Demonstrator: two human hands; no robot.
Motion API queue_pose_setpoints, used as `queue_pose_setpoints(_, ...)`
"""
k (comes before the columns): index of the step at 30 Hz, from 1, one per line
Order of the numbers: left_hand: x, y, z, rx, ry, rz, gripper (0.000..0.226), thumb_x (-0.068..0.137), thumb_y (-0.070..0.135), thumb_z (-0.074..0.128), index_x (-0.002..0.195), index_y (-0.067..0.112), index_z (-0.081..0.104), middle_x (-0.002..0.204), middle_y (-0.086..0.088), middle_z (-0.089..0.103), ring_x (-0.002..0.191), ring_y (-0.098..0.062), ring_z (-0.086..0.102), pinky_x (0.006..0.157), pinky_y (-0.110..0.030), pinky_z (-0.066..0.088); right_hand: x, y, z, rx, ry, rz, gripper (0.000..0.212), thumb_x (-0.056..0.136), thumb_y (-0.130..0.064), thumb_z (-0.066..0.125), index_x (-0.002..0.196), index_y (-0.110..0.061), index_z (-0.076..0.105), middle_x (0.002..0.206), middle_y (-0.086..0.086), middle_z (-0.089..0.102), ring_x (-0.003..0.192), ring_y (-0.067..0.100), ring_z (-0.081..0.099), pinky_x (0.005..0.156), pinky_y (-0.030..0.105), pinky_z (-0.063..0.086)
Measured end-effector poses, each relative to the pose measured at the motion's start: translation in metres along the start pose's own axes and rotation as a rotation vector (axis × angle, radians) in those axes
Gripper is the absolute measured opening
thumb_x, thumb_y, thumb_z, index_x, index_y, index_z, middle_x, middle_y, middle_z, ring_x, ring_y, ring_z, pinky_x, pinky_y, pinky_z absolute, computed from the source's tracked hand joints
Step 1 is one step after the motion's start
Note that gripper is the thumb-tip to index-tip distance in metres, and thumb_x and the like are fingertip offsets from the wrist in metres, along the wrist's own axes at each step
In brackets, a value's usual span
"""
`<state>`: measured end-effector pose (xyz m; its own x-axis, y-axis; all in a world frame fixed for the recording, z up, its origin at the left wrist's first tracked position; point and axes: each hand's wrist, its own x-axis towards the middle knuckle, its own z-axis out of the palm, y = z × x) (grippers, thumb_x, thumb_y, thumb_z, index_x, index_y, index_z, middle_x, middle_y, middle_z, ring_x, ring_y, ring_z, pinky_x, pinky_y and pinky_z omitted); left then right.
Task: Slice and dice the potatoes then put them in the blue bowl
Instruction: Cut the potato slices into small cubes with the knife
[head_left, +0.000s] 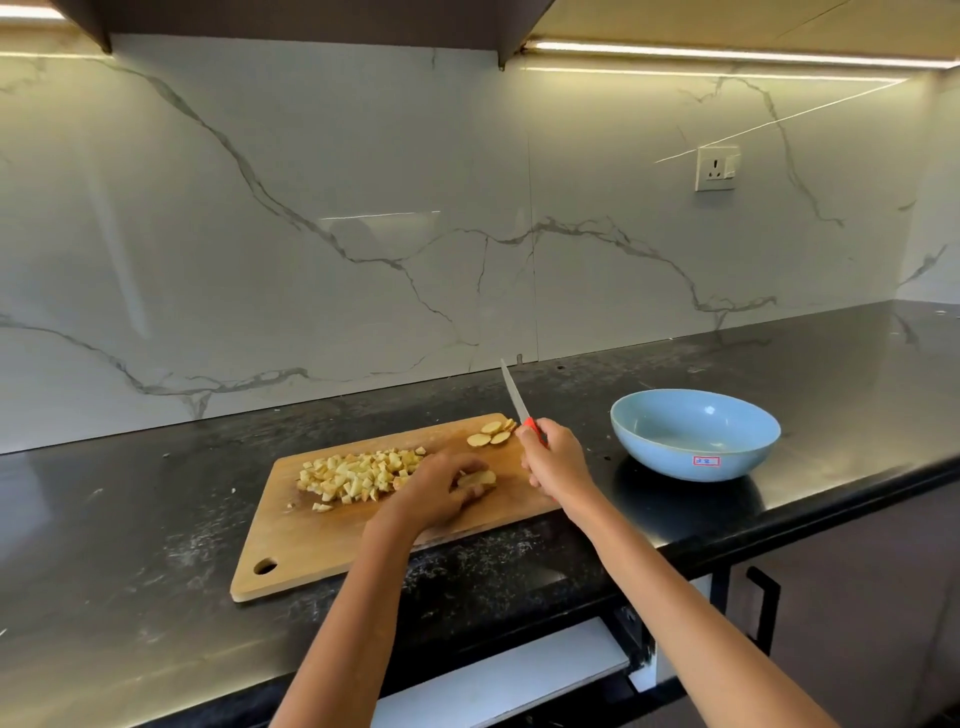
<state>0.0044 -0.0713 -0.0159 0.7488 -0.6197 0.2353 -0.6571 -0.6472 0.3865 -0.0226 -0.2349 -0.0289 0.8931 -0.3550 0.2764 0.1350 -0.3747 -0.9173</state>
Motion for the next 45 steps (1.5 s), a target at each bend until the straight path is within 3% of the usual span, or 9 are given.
queue_pose_setpoints(2, -0.006, -0.001, -0.001, -0.011, 0.035, -0.002, 0.035, 0.090, 0.020, 0.058, 0.125, 0.016, 0.056, 0.125, -0.001, 0.058, 0.102, -0.008, 0.050, 0.084, -0.017, 0.038, -0.009, -0.003, -0.002, -0.084, -0.024, -0.030, 0.031, 0.100, -0.028, 0.040, 0.090, -0.005, 0.057, 0.069, 0.003, 0.053, 0.052, 0.009, 0.048, 0.044, 0.022, 0.038)
queue_pose_setpoints(6, -0.006, -0.002, -0.001, -0.070, 0.060, -0.037, 0.040, 0.089, 0.023, 0.060, 0.127, 0.013, 0.055, 0.126, -0.003, 0.058, 0.108, -0.013, 0.053, 0.089, -0.020, 0.040, -0.028, -0.013, -0.013, -0.504, -0.056, -0.095, 0.031, 0.099, -0.027, 0.041, 0.074, -0.013, 0.055, 0.066, -0.001, 0.052, 0.061, 0.012, 0.051, 0.055, 0.026, 0.038)
queue_pose_setpoints(9, -0.005, -0.005, -0.001, -0.101, 0.090, -0.074, 0.040, 0.088, 0.022, 0.062, 0.126, 0.012, 0.055, 0.122, -0.005, 0.060, 0.105, -0.013, 0.055, 0.091, -0.022, 0.043, -0.047, -0.026, -0.016, -0.774, -0.093, -0.080, 0.022, 0.097, -0.023, 0.042, 0.084, -0.013, 0.056, 0.076, 0.000, 0.052, 0.072, 0.016, 0.054, 0.061, 0.028, 0.038)
queue_pose_setpoints(13, -0.006, -0.003, 0.000, -0.101, 0.103, -0.071, 0.039, 0.087, 0.020, 0.064, 0.124, 0.014, 0.057, 0.120, -0.004, 0.061, 0.104, -0.015, 0.056, 0.090, -0.023, 0.044, -0.078, -0.043, -0.012, -0.916, -0.095, -0.094, 0.016, 0.096, -0.019, 0.046, 0.097, -0.010, 0.059, 0.085, 0.001, 0.054, 0.081, 0.019, 0.058, 0.065, 0.027, 0.036)
queue_pose_setpoints(19, -0.007, 0.001, 0.000, -0.065, 0.146, -0.053, 0.032, 0.087, 0.018, 0.063, 0.119, 0.014, 0.062, 0.118, -0.004, 0.063, 0.106, -0.016, 0.056, 0.087, -0.022, 0.041, -0.095, -0.050, 0.008, -0.956, -0.110, -0.157, 0.016, 0.094, -0.015, 0.049, 0.104, -0.012, 0.062, 0.101, 0.004, 0.064, 0.093, 0.018, 0.061, 0.067, 0.023, 0.039)
queue_pose_setpoints(26, -0.009, 0.001, 0.000, -0.082, 0.156, -0.042, 0.035, 0.087, 0.016, 0.062, 0.121, 0.011, 0.060, 0.122, -0.004, 0.062, 0.110, -0.016, 0.056, 0.093, -0.022, 0.042, -0.092, -0.057, 0.000, -0.891, -0.083, -0.104, 0.013, 0.096, -0.020, 0.047, 0.089, -0.014, 0.056, 0.082, -0.001, 0.055, 0.076, 0.013, 0.053, 0.064, 0.024, 0.036)
queue_pose_setpoints(33, -0.013, 0.004, 0.000, -0.084, 0.179, -0.038, 0.029, 0.087, 0.015, 0.063, 0.116, 0.014, 0.064, 0.114, -0.002, 0.066, 0.102, -0.013, 0.058, 0.091, -0.024, 0.046, -0.098, -0.066, 0.003, -0.906, -0.122, -0.099, 0.017, 0.095, -0.017, 0.048, 0.107, -0.011, 0.058, 0.104, 0.005, 0.062, 0.095, 0.017, 0.059, 0.068, 0.024, 0.040)
queue_pose_setpoints(42, -0.017, 0.006, -0.002, -0.090, 0.236, -0.031, 0.023, 0.083, 0.015, 0.067, 0.105, 0.010, 0.070, 0.106, -0.003, 0.069, 0.096, -0.013, 0.060, 0.082, -0.018, 0.043, -0.103, -0.062, 0.018, -1.031, -0.157, -0.223, 0.021, 0.097, -0.007, 0.044, 0.114, -0.009, 0.057, 0.112, 0.008, 0.061, 0.099, 0.020, 0.061, 0.067, 0.025, 0.039)
queue_pose_setpoints(45, -0.016, 0.006, -0.001, -0.089, 0.239, -0.038, 0.024, 0.084, 0.015, 0.066, 0.108, 0.011, 0.069, 0.107, -0.002, 0.069, 0.092, -0.007, 0.057, 0.081, -0.017, 0.042, -0.107, -0.056, 0.013, -1.045, -0.164, -0.236, 0.021, 0.096, -0.009, 0.046, 0.114, -0.011, 0.056, 0.111, 0.006, 0.061, 0.097, 0.019, 0.062, 0.073, 0.026, 0.045)
